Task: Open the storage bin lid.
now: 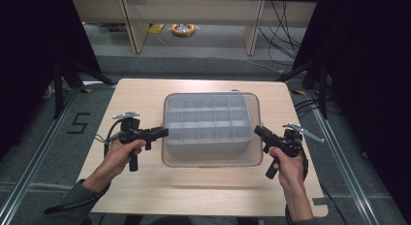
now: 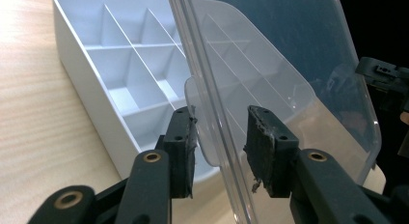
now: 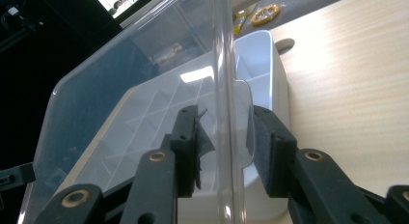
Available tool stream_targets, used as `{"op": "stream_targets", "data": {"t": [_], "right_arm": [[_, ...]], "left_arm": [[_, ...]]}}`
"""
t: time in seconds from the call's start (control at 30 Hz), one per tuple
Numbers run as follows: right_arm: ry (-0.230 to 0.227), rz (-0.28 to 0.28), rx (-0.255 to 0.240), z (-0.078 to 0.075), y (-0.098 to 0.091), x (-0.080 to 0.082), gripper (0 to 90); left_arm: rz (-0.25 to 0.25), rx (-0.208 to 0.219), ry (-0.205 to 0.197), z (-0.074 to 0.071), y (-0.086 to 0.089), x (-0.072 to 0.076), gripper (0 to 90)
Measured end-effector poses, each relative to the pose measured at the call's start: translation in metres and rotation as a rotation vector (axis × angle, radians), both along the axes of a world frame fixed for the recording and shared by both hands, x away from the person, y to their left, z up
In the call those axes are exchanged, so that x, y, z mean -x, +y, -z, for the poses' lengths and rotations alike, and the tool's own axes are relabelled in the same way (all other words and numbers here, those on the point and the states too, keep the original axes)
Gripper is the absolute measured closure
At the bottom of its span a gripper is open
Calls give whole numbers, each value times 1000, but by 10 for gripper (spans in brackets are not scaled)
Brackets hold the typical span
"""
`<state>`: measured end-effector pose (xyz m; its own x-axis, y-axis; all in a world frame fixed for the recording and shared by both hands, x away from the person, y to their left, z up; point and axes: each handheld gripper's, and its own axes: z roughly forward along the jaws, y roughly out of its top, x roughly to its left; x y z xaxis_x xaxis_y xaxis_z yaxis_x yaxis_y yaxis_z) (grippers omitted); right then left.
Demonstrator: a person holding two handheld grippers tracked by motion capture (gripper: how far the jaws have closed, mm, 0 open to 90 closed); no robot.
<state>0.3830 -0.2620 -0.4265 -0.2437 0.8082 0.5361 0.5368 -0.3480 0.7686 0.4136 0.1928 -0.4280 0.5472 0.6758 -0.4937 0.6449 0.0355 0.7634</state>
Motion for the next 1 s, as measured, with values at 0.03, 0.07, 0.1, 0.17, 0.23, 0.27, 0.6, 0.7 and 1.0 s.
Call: {"op": "stream_targets", "data": {"t": [0.03,0.07,0.1,0.17,0.23,0.27,0.6,0.7,1.0], "right_arm": [[5,-1,-12,0,0,4,655],[-5,-6,9,1,-2,6,654],[-19,-10,0,3,-2,9,652],[1,-11,17,5,-2,15,649],[10,-13,15,9,-2,20,645],[13,-17,8,11,-2,22,645],[16,-42,-14,17,5,42,648],[21,-45,-12,19,7,49,648],[52,-44,-8,31,9,66,646]], "left_arm": [[4,2,3,1,0,3,625],[13,7,6,2,0,5,625],[17,6,9,3,0,8,623],[27,6,11,4,0,12,623],[31,2,8,5,0,17,622],[30,6,7,6,0,19,622],[45,8,39,20,9,37,622],[52,0,38,23,12,43,626],[71,-23,59,36,14,56,637]]}}
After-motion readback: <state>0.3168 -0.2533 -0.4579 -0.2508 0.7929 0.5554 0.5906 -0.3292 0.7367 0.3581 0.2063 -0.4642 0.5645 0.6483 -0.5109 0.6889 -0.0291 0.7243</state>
